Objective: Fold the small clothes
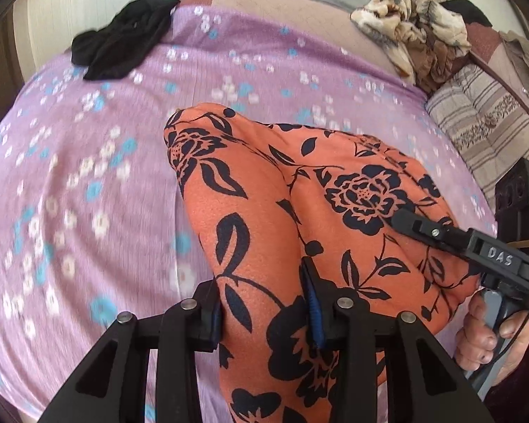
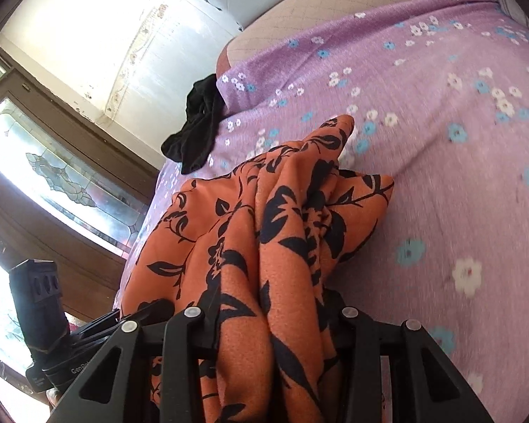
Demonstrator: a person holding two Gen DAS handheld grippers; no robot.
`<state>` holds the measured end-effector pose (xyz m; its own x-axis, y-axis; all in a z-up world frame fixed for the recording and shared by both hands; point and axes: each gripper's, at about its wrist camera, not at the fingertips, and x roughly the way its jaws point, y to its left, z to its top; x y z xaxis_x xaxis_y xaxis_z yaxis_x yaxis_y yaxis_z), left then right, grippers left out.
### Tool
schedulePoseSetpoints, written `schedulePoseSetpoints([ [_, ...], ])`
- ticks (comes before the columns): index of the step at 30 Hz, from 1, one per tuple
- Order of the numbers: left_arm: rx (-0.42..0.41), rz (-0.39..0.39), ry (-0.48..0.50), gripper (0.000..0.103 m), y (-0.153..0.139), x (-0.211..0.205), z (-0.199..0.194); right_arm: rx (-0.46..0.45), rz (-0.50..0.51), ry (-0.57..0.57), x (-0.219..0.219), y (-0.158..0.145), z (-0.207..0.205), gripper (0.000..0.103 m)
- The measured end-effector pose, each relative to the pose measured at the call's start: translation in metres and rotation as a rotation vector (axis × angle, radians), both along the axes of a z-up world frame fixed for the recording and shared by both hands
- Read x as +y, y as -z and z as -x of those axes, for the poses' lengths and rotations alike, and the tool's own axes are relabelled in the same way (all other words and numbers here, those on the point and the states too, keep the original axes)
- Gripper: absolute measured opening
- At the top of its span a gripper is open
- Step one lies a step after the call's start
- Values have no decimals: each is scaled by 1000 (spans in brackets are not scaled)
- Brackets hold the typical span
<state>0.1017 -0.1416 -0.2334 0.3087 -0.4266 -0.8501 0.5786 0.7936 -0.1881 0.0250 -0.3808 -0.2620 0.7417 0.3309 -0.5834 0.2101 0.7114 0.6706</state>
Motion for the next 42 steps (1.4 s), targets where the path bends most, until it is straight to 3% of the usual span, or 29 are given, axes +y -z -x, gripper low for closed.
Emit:
schedulePoseSetpoints([
  [3, -63, -59, -25, 66, 9, 9, 12, 85, 31, -1, 10, 12, 15, 44],
  [5, -140, -121, -13, 73, 1, 6, 21, 128, 49, 34, 6, 12, 24, 54],
  [7, -219, -189, 1, 79, -6, 3, 32, 121, 38, 52, -1, 2, 36, 56],
  [12, -298, -227, 16, 79, -17, 10, 52, -6, 223, 104, 1, -40, 78, 56],
  [16, -297, -227, -9, 79, -21, 15, 59, -72, 282, 40, 20, -59, 84, 49],
  [18, -298, -233, -23, 79, -23, 21, 64, -66, 285, 4, 31, -57, 80, 42],
  [20, -292, -236, -42, 79, -22, 25, 69, -38, 262, -20, 41, -46, 71, 42],
  [23, -244, -259, -71, 82, -9, 33, 66, 93, 244, -14, 44, -9, 56, 43],
  [26, -210, -238, -94, 83, -7, 38, 65, 88, 267, -6, 42, -12, 58, 41],
  [31, -249, -237, -108, 83, -29, 37, 73, 77, 288, -6, 41, -38, 68, 42],
  [33, -260, -216, -112, 83, -42, 39, 79, 59, 331, -3, 45, -53, 76, 43],
  [36, -297, -197, -126, 83, -64, 41, 89, 22, 383, 10, 51, -76, 91, 53],
  [42, -345, -157, -155, 83, -105, 49, 113, -26, 520, 43, 71, -121, 119, 55],
])
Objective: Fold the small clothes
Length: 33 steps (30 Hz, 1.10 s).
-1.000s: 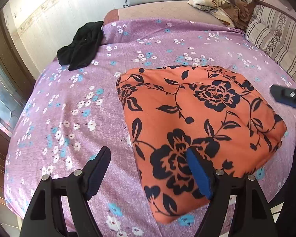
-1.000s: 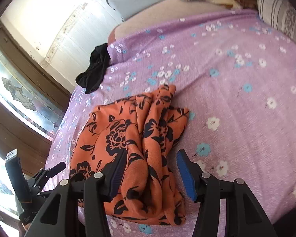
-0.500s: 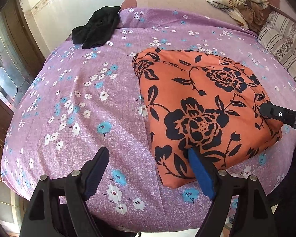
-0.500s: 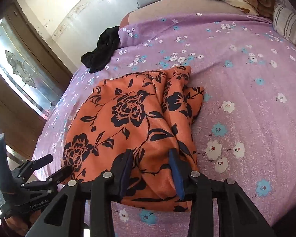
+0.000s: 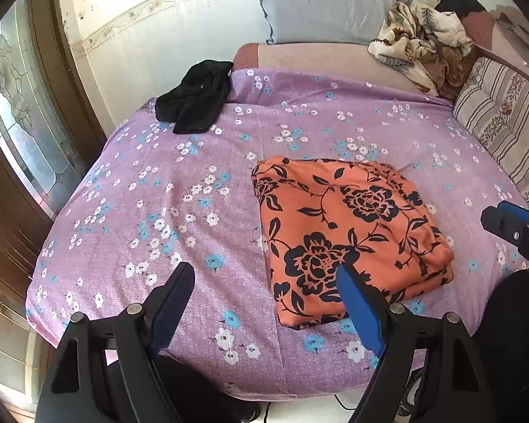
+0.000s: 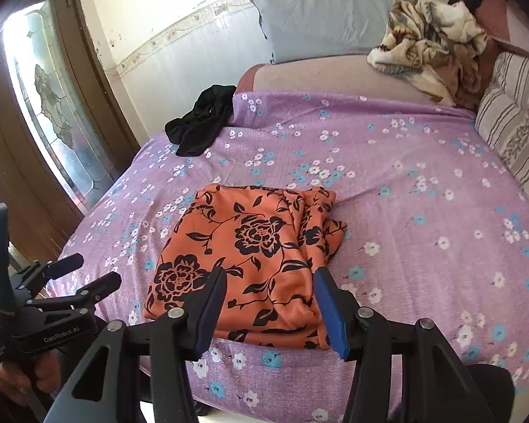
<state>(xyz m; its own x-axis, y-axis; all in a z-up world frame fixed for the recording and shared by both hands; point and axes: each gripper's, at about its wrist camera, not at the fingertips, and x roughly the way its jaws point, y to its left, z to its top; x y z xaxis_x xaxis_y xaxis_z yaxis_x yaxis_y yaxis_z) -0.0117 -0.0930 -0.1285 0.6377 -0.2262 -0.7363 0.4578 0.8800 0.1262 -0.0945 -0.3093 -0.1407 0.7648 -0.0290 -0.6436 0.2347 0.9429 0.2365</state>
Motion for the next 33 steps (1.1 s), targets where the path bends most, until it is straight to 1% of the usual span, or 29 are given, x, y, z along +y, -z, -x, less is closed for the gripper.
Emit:
schedulePoseSetpoints([
  [2, -19, 17, -4, 84, -14, 4, 8, -20, 14, 1, 5, -13, 10, 56],
  [3, -33, 25, -5, 86, -22, 5, 13, -34, 18, 3, 8, -19, 16, 57],
  [6, -98, 35, -16, 93, -45, 11, 27, -76, 37, 8, 17, -38, 30, 60],
  [8, -141, 44, -14, 94, -59, 14, 38, -95, 52, 11, 23, -48, 37, 61],
  [11, -189, 38, -17, 97, -77, 17, 49, -108, 56, 22, 31, -58, 44, 62],
  [13, -238, 18, -35, 99, -85, 18, 57, -112, 48, 24, 35, -62, 47, 62],
  [15, -270, 20, -34, 100, -93, 20, 63, -121, 47, 27, 38, -66, 49, 62],
  [18, -265, 48, -34, 100, -103, 25, 66, -134, 60, 36, 42, -72, 51, 62],
  [22, -269, 73, -59, 100, -112, 29, 65, -144, 66, 45, 44, -77, 53, 62],
  [27, -265, 88, -89, 100, -115, 34, 58, -152, 83, 59, 47, -80, 54, 62],
  [33, -265, 84, -121, 100, -112, 39, 46, -157, 84, 68, 49, -84, 52, 62],
])
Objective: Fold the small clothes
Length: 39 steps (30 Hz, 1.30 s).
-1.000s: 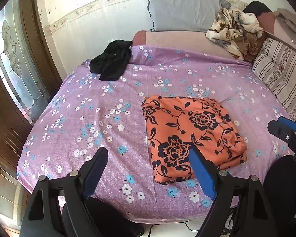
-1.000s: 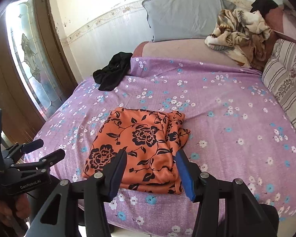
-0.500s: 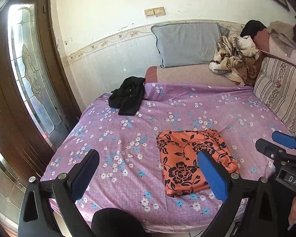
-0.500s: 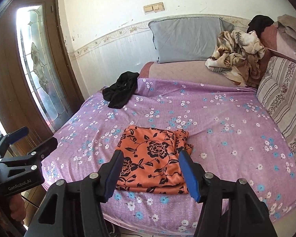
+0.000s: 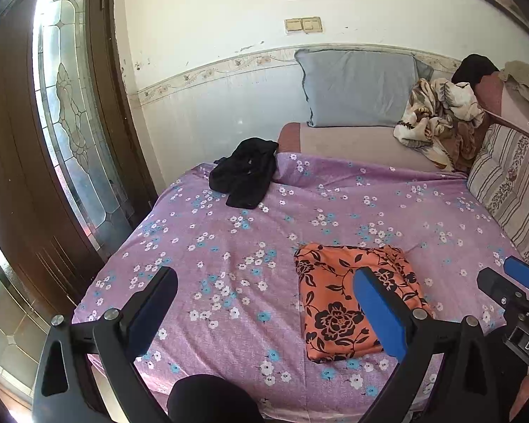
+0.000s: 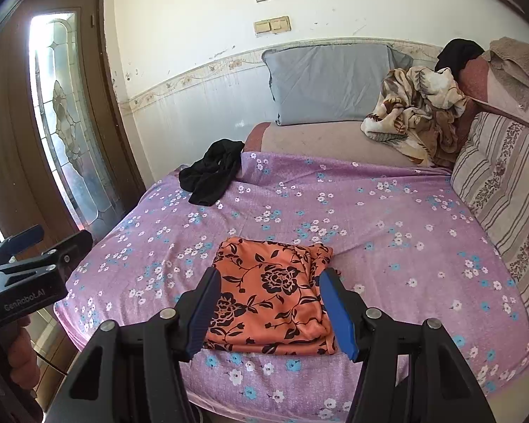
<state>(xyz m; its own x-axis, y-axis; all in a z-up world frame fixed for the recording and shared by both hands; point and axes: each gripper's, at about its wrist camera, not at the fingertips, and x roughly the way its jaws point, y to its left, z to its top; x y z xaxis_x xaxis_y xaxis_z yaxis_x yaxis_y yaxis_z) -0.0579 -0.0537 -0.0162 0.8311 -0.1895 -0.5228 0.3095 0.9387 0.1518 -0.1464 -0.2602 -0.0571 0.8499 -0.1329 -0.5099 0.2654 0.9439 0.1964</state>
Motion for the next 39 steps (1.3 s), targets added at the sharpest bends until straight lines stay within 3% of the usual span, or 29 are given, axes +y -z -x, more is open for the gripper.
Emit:
schedulePoseSetpoints([
  [20, 46, 30, -52, 100, 14, 13, -29, 57, -18, 24, 11, 19, -27, 62],
  [39, 83, 27, -15, 100, 32, 9, -38, 123, -32, 36, 5, 42, -44, 62],
])
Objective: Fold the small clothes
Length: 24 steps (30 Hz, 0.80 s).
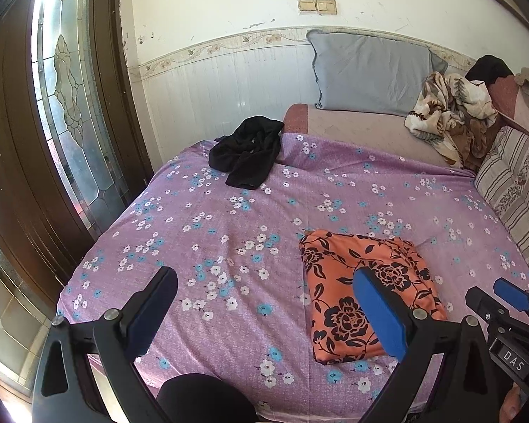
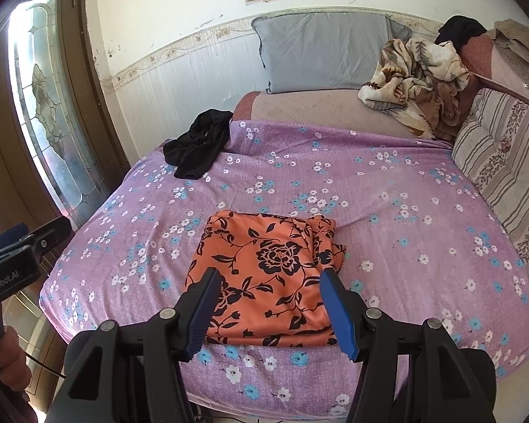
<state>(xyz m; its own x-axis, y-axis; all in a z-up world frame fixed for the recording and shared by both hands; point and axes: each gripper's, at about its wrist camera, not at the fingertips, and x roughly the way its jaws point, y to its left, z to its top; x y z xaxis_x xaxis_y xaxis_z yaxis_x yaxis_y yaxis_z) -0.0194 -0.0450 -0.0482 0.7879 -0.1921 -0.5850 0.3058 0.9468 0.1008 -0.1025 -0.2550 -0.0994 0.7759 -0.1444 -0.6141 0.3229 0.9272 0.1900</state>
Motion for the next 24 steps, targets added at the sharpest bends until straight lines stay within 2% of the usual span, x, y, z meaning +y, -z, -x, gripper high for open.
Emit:
schedulePoseSetpoints([
  [24, 5, -8, 46, 100, 7, -10, 3, 15, -8, 12, -6, 9, -3, 62],
])
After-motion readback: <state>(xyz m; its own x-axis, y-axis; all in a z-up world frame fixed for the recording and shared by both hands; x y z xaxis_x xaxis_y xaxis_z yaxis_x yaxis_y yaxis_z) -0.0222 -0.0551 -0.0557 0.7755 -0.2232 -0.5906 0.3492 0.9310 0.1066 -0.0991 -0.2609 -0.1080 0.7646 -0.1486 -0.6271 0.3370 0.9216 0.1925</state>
